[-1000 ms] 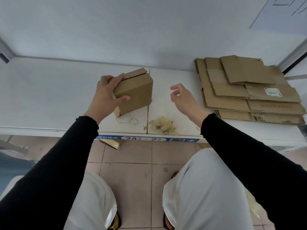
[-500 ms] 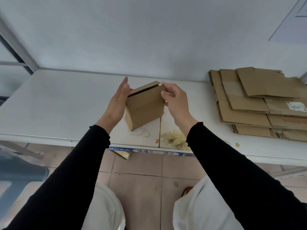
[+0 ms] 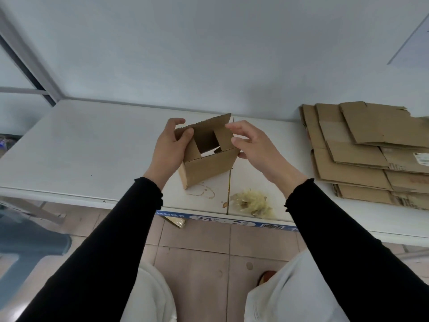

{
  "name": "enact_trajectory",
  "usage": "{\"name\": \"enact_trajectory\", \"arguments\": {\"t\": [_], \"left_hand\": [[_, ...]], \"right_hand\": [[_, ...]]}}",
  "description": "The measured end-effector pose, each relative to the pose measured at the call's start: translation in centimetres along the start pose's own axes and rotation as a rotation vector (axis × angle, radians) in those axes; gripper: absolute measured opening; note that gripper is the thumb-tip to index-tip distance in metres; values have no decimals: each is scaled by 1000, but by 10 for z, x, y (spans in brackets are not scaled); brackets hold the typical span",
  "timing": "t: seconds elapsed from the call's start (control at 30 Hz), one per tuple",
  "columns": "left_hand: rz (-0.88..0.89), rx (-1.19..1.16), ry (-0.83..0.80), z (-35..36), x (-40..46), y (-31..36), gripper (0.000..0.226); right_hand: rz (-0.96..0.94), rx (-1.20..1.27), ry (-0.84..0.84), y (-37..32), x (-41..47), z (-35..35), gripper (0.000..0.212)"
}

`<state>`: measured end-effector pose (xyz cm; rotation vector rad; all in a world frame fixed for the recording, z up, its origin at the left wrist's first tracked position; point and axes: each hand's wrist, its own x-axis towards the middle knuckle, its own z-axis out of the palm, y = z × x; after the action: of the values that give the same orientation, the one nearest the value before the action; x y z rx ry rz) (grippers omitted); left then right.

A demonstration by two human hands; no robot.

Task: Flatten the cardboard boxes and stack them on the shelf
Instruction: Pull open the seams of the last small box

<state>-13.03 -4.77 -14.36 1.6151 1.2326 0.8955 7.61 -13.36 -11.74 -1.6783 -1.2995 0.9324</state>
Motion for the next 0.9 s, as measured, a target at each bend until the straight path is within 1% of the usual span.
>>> {"name": "enact_trajectory", "arguments": {"t": [0.03,0.07,0.13,0.2,0.3,0.33,0.37,0.43,0.5,0.57,0.6,0.7,0.73,0.8,0.83,0.9], "left_hand": [[6,22,59,5,0,0,34],[12,46,92,10,-1,0,35],[12,50,74,17,-2,3,43],[-6,4,-1,18,-5,5,63],[-36,23,-71,15,-6,3,104],[-42,35,-80,15,-6,2,110],[-52,34,-86,15,-7,3,112],[-73,8,-99,14,-9,7,107],[-91,-42,-110,9,-8,9,97],[-135,-81,-130,-1,-7,10,85],[-167,-88,-140,-7,-6,10,75],[-234,-92,-199,-19,-10,6,30],[-244,-89,-217,-20,-12,4,27],[-228,-65,-216,-16,-18,4,33],[-195,-48,-188,-14,-20,5,34],[-129,-85,-109,-13,-20,6,34]], "right_hand": [[-24,-108,-105,-4,0,-3,40],[-32,-221,-198,-7,1,-4,45],[-49,-455,-323,-17,4,-3,44],[-11,-651,-378,-25,8,-3,47],[47,-870,-384,-34,11,-2,53],[65,-930,-389,-36,11,-1,57],[75,-975,-389,-38,10,0,60],[53,-992,-359,-39,6,0,61],[8,-908,-293,-35,-2,-2,57],[-27,-808,-247,-26,-12,-7,59],[-43,-760,-217,-20,-16,-10,58],[-69,-592,-58,-1,-25,-16,58],[-69,-546,-22,5,-27,-16,59],[-130,-551,17,12,-30,-14,57],[-166,-576,50,14,-32,-13,55],[-184,-563,185,17,-30,-12,50]]}}
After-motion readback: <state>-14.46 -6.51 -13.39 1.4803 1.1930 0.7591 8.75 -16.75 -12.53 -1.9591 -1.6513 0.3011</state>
